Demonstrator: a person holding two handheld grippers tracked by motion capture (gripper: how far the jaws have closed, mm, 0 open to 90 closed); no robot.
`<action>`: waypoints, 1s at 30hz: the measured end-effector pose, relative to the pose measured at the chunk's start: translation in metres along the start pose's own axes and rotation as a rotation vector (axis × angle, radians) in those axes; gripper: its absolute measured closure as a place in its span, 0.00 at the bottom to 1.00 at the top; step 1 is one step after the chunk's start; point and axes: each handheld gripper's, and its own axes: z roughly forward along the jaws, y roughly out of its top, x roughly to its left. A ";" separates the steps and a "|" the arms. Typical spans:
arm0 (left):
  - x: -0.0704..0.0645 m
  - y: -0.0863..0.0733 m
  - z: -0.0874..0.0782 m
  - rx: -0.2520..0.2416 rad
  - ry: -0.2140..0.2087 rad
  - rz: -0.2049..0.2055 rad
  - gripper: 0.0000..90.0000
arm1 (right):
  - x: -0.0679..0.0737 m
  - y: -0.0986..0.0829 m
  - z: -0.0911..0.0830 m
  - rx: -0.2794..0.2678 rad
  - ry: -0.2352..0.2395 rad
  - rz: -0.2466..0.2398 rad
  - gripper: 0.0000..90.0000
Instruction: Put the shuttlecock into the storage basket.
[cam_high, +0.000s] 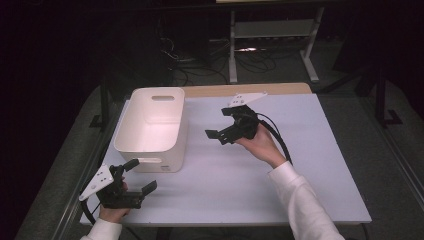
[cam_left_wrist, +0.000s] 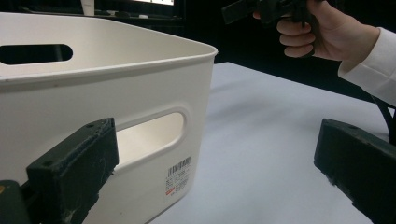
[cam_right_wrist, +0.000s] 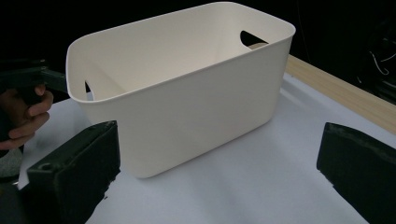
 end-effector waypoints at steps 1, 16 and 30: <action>0.000 0.000 0.000 0.000 0.000 0.000 0.00 | -0.001 -0.001 -0.002 -0.004 0.002 0.003 0.00; -0.001 0.000 0.001 -0.002 0.002 -0.004 0.00 | -0.008 -0.022 -0.025 -0.046 -0.027 0.025 0.00; -0.001 0.000 0.001 -0.008 0.003 -0.004 0.00 | -0.013 -0.035 -0.042 -0.063 -0.050 0.043 0.00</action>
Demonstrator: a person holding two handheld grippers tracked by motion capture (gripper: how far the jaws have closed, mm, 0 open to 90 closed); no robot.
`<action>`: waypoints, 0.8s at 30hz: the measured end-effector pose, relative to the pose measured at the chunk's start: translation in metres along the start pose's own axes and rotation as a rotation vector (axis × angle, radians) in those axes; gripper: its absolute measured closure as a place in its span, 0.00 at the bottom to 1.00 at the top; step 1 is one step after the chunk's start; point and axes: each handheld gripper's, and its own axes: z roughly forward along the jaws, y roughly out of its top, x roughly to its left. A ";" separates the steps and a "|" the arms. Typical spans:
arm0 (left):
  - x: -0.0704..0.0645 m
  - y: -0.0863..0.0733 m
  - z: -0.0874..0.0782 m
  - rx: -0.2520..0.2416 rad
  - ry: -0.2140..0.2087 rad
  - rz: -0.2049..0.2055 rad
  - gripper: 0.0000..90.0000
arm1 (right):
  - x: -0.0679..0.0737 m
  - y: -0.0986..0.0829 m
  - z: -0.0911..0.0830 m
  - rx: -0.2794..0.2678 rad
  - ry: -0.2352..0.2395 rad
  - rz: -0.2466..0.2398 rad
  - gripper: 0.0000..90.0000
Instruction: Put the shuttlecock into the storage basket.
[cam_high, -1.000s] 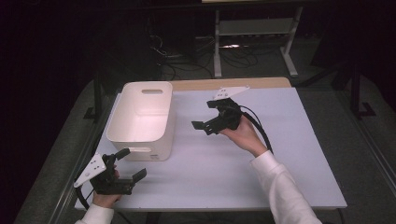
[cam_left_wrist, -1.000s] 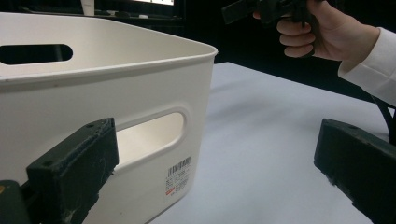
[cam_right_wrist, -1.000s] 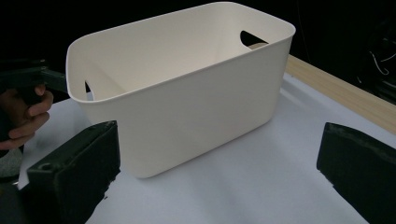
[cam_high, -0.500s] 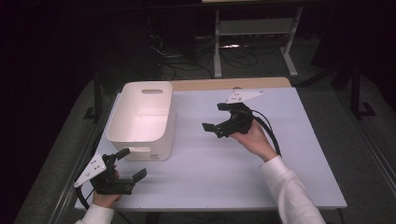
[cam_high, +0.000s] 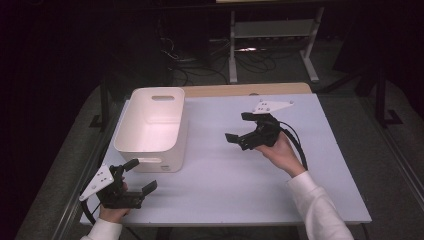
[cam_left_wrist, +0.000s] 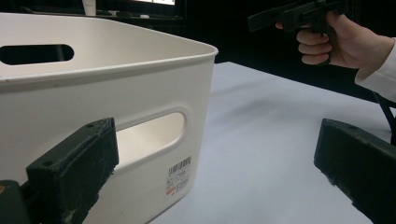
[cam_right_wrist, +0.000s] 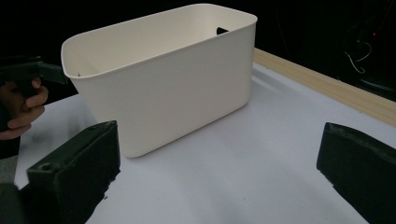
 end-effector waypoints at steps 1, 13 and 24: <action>0.000 0.000 0.000 0.000 0.000 0.000 0.00 | 0.000 -0.001 -0.001 0.003 -0.002 0.004 0.00; 0.000 0.000 0.000 0.006 0.005 -0.007 0.00 | -0.002 -0.008 -0.011 -0.016 -0.007 0.004 0.00; 0.000 0.000 0.000 0.006 0.007 -0.010 0.00 | -0.002 -0.016 -0.023 -0.028 -0.030 0.002 0.00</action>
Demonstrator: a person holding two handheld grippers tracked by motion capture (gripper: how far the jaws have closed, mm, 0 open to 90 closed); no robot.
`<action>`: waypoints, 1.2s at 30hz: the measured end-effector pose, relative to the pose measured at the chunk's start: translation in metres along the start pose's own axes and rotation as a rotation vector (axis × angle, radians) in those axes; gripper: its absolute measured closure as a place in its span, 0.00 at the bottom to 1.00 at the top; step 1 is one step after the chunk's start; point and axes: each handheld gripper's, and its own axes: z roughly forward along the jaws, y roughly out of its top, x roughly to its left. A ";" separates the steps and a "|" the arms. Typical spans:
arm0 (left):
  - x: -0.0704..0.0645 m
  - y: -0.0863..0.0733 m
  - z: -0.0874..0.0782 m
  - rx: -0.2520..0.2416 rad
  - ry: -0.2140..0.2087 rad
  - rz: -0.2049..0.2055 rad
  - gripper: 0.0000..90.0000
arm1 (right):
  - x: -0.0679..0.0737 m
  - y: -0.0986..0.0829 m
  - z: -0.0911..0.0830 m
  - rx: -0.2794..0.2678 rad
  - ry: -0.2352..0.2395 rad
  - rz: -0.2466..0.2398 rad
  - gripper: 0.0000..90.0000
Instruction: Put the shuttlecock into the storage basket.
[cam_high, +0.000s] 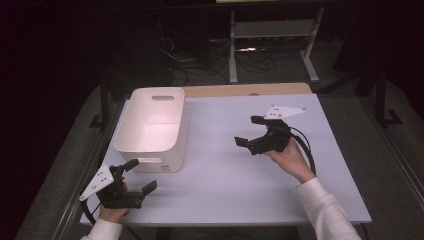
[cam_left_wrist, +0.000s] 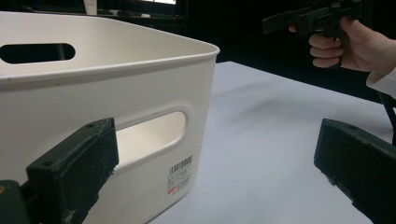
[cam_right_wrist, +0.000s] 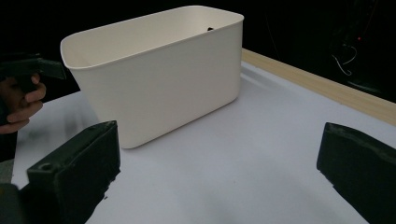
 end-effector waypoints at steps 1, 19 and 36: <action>0.000 0.000 0.000 0.000 0.000 -0.001 0.00 | 0.000 -0.001 -0.001 -0.002 -0.003 -0.001 0.00; 0.001 0.000 0.000 0.008 0.002 0.008 0.00 | -0.005 -0.020 -0.023 -0.025 -0.030 -0.002 0.00; 0.001 0.000 0.000 0.008 0.001 0.007 0.00 | -0.007 -0.037 -0.041 -0.055 -0.053 -0.001 0.00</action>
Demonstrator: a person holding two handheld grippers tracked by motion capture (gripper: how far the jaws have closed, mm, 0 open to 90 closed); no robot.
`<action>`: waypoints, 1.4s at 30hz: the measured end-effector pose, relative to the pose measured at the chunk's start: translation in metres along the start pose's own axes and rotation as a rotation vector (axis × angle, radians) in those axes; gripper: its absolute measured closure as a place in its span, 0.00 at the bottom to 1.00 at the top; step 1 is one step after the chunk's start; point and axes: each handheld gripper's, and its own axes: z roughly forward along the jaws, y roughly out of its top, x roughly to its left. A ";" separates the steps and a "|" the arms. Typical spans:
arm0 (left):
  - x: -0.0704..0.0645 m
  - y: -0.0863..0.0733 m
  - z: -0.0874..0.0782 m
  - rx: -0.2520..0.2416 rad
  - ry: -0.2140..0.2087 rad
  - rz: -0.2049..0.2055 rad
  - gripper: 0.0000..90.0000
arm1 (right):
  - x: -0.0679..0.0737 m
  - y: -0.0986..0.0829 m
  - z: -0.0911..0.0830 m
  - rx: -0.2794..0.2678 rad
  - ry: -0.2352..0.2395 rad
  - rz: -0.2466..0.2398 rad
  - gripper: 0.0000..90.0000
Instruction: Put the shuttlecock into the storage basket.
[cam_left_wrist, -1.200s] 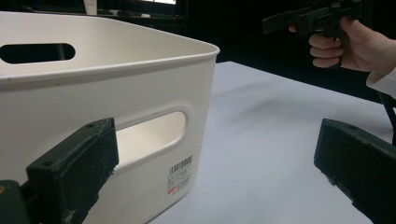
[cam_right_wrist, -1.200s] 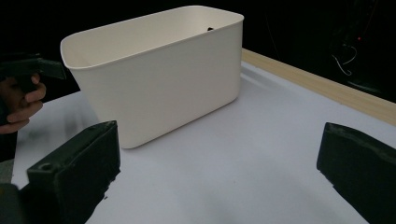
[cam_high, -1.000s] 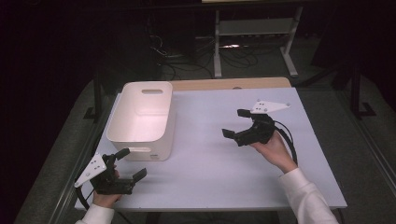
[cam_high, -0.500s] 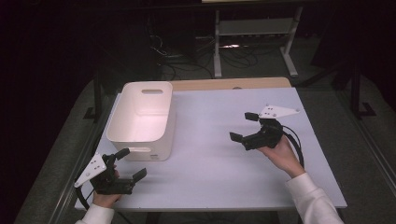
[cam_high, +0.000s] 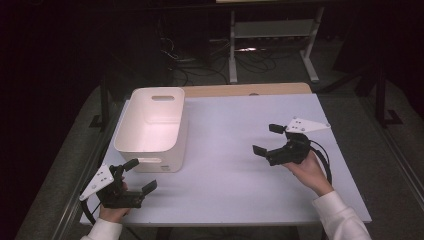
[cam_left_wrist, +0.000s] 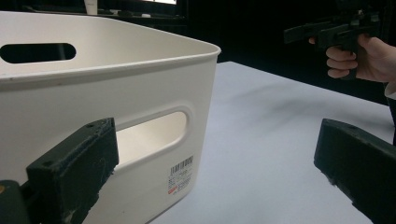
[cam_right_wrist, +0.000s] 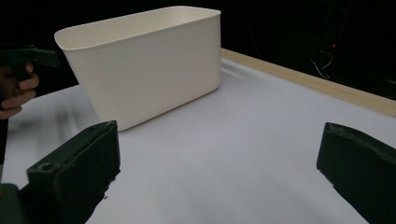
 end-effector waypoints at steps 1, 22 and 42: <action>0.000 0.000 0.000 0.000 0.000 0.000 0.00 | 0.001 -0.001 -0.001 -0.002 0.001 0.004 0.00; 0.000 0.000 0.000 0.001 0.001 0.004 0.00 | 0.002 -0.026 -0.026 -0.050 -0.015 -0.027 0.00; 0.001 0.000 -0.002 0.000 -0.002 0.008 0.00 | -0.003 -0.051 -0.049 -0.092 -0.103 0.000 0.00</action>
